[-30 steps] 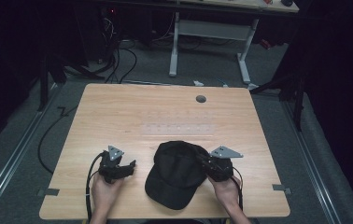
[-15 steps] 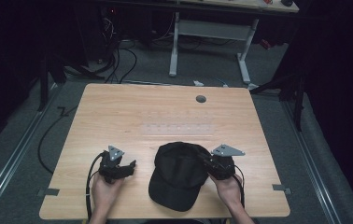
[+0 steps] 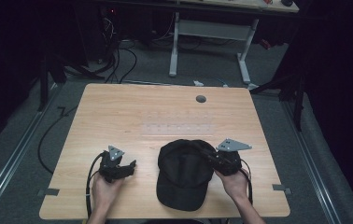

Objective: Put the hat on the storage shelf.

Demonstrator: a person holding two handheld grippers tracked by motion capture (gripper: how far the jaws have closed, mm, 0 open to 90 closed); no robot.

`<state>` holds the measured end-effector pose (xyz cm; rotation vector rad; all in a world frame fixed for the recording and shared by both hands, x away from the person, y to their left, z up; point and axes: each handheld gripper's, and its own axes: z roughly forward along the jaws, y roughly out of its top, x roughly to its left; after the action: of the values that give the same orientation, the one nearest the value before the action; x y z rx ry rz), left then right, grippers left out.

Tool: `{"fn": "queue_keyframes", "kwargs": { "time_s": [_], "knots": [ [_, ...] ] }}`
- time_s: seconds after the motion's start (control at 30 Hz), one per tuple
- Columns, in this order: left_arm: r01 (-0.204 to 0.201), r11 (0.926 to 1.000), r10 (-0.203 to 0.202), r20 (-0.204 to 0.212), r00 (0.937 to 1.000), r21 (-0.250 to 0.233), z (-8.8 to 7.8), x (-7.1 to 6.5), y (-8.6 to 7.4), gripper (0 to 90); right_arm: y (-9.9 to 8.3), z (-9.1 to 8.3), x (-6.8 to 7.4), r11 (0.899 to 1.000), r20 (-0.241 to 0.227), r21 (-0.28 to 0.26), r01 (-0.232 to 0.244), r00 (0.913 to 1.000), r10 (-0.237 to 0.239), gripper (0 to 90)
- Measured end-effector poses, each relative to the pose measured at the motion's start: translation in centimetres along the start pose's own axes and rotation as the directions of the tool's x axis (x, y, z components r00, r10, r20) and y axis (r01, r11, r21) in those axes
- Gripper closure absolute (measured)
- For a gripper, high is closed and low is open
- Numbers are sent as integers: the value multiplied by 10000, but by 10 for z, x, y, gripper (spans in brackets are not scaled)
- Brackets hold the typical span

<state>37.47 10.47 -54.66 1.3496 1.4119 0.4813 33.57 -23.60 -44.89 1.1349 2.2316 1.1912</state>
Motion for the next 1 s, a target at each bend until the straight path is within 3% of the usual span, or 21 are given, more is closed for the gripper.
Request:
{"fn": "queue_keyframes", "kwargs": {
  "time_s": [0.1, 0.2, 0.23, 0.33, 0.37, 0.43, 0.53, 0.57, 0.6, 0.63, 0.67, 0.7, 0.73, 0.77, 0.8, 0.83, 0.87, 0.9, 1.0],
  "knots": [
    [18, 9999, -19, 146, 9999, 128, -1, 0, 1, 232, 3, -3, -3, 10000, -109, -97, 9, 9999, -10, 869],
    [509, 9970, -545, 623, 9966, 591, -3, -2, 5, 228, 8, -7, -6, 9993, -242, -342, 157, 9996, -165, 869],
    [509, 9970, -545, 623, 9966, 591, -3, -2, 5, 226, 8, -7, -6, 9993, -242, -342, 157, 9996, -165, 869],
    [678, 9933, -789, 1196, 9897, 940, -7, -7, 5, 214, 12, -12, -7, 9977, -318, -595, 333, 9989, -352, 870],
    [678, 9933, -789, 1196, 9897, 940, -7, -7, 5, 210, 13, -14, -7, 9973, -317, -648, 355, 9988, -376, 870],
    [787, 9906, -963, 1618, 9821, 1115, -10, -12, 6, 198, 15, -16, -9, 9960, -374, -780, 432, 9982, -463, 870],
    [941, 9859, -1246, 2323, 9646, 1380, -17, -20, 10, 183, 18, -18, -11, 9943, -422, -943, 497, 9977, -538, 870],
    [986, 9829, -1391, 2756, 9512, 1558, -21, -26, 12, 178, 19, -19, -12, 9937, -452, -1010, 491, 9975, -539, 870],
    [986, 9829, -1391, 2756, 9512, 1558, -21, -26, 12, 175, 20, -20, -12, 9933, -475, -1052, 486, 9974, -538, 871],
    [1021, 9787, -1553, 3162, 9359, 1783, -24, -32, 15, 171, 21, -21, -13, 9928, -478, -1093, 484, 9974, -539, 870],
    [1021, 9787, -1553, 3162, 9359, 1783, -24, -32, 15, 167, 21, -21, -13, 9928, -478, -1093, 484, 9974, -539, 870],
    [1032, 9748, -1688, 3515, 9208, 1977, -27, -38, 17, 164, 22, -22, -14, 9914, -537, -1210, 491, 9970, -560, 871],
    [1032, 9748, -1688, 3515, 9208, 1977, -27, -38, 17, 161, 22, -22, -14, 9914, -537, -1210, 491, 9970, -560, 871],
    [1009, 9700, -1813, 3817, 9063, 2212, -29, -43, 19, 158, 24, -24, -14, 9893, -611, -1350, 545, 9961, -632, 871],
    [1033, 9675, -1910, 3996, 8966, 2306, -30, -45, 20, 157, 25, -24, -14, 9893, -628, -1356, 538, 9960, -627, 871],
    [1033, 9675, -1910, 3996, 8966, 2306, -30, -45, 20, 158, 26, -25, -14, 9883, -650, -1421, 560, 9957, -658, 871],
    [1057, 9617, -2072, 4187, 8842, 2527, -31, -50, 21, 155, 27, -25, -15, 9872, -676, -1476, 598, 9952, -704, 871],
    [1057, 9617, -2072, 4187, 8842, 2527, -31, -50, 21, 155, 27, -25, -15, 9867, -735, -1521, 576, 9949, -694, 871],
    [993, 9557, -2190, 4438, 8689, 2772, -31, -56, 22, 155, 28, -26, -15, 9853, -768, -1591, 617, 9942, -747, 871]
  ]
}}
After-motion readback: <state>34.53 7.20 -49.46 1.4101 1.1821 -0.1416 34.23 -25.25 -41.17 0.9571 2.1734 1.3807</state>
